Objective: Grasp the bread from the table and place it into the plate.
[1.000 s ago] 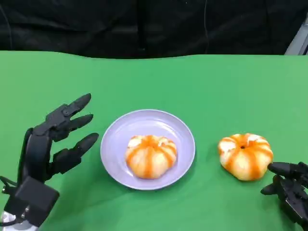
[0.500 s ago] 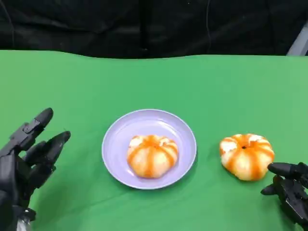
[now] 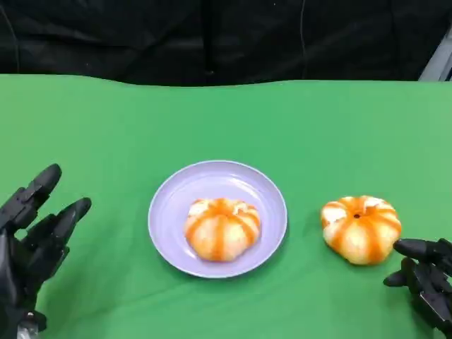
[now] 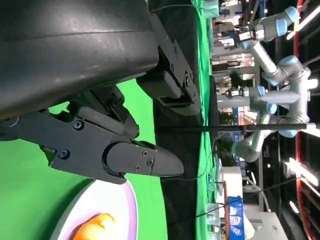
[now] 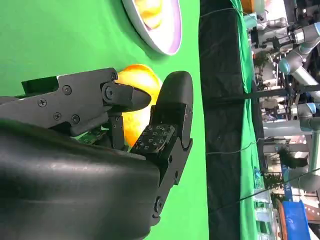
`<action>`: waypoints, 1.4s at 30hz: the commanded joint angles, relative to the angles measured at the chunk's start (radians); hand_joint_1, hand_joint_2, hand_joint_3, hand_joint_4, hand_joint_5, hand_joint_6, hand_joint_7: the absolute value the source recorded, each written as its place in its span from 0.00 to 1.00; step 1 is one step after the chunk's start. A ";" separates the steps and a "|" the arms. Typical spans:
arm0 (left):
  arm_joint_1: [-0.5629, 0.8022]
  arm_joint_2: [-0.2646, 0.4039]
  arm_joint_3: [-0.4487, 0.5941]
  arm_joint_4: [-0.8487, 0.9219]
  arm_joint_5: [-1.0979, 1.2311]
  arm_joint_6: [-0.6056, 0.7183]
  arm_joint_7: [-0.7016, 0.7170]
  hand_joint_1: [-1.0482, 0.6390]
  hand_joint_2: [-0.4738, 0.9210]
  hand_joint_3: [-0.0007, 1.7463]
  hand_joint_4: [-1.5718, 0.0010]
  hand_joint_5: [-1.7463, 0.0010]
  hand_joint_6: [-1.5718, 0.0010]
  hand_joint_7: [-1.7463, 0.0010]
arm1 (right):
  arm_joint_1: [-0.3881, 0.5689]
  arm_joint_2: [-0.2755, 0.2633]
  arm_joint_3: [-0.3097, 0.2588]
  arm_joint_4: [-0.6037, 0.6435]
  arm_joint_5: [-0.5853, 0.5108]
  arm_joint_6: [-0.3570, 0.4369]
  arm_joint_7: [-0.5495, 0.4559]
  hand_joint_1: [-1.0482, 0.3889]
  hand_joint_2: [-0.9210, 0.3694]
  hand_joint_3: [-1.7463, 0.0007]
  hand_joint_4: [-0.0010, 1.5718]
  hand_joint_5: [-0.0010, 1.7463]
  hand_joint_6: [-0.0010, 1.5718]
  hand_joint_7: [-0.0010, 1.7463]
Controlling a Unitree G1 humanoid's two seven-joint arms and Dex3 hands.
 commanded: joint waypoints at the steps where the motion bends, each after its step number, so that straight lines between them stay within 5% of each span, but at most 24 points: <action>1: -0.010 0.005 0.017 0.007 -0.001 0.010 -0.017 0.34 1.00 0.10 0.38 0.98 0.53 0.99 | -0.005 -0.016 -0.008 0.002 0.008 -0.011 -0.005 0.71 0.00 0.77 0.44 0.74 0.58 0.37; 15: -0.013 -0.005 0.031 0.016 0.007 0.005 -0.033 0.35 1.00 0.09 0.38 0.98 0.53 0.99 | -0.005 -0.017 -0.009 0.005 0.010 -0.010 -0.006 0.70 0.00 0.79 0.44 0.73 0.58 0.36; 16: -0.011 -0.007 0.029 0.024 0.018 0.013 -0.017 0.36 1.00 0.09 0.38 0.99 0.53 0.99 | -0.001 -0.018 -0.009 -0.002 0.010 -0.007 -0.006 0.70 0.00 0.78 0.44 0.73 0.58 0.36; 17: -0.010 -0.009 0.028 0.030 0.030 0.021 0.001 0.54 1.00 0.20 0.35 0.97 0.45 0.96 | 0.002 -0.019 -0.009 -0.005 0.011 -0.005 -0.005 0.70 0.00 0.78 0.44 0.73 0.58 0.36; 19: -0.009 -0.011 0.028 0.036 0.045 0.030 0.023 0.63 1.00 0.26 0.30 0.95 0.39 0.94 | 0.004 -0.020 -0.009 -0.009 0.012 -0.003 -0.004 0.70 0.00 0.78 0.44 0.73 0.58 0.36; 32: -0.010 -0.005 0.028 0.046 0.086 0.023 0.059 0.65 1.00 0.28 0.26 0.92 0.33 0.93 | 0.002 -0.021 -0.010 -0.006 0.014 -0.005 -0.002 0.70 0.00 0.78 0.44 0.73 0.59 0.35; 34: -0.011 0.005 0.022 0.060 0.129 0.010 0.100 0.64 1.00 0.25 0.45 0.38 0.41 0.57 | 0.000 -0.022 -0.011 -0.002 0.014 -0.008 -0.001 0.70 0.00 0.78 0.45 0.73 0.59 0.35; 35: -0.012 0.006 0.022 0.063 0.142 0.007 0.111 0.64 1.00 0.25 0.48 0.28 0.44 0.50 | 0.000 -0.023 -0.011 -0.002 0.014 -0.008 0.000 0.69 0.00 0.78 0.45 0.73 0.59 0.35; 38: -0.013 0.007 0.021 0.067 0.161 0.008 0.124 0.64 1.00 0.25 0.52 0.18 0.48 0.39 | 0.002 -0.022 -0.011 -0.006 0.015 -0.003 0.000 0.69 0.00 0.78 0.45 0.73 0.59 0.35; 42: -0.014 0.006 0.023 0.069 0.168 0.008 0.129 0.65 1.00 0.25 0.52 0.17 0.48 0.37 | 0.002 -0.022 -0.011 -0.006 0.015 -0.002 0.000 0.69 0.00 0.79 0.45 0.73 0.59 0.35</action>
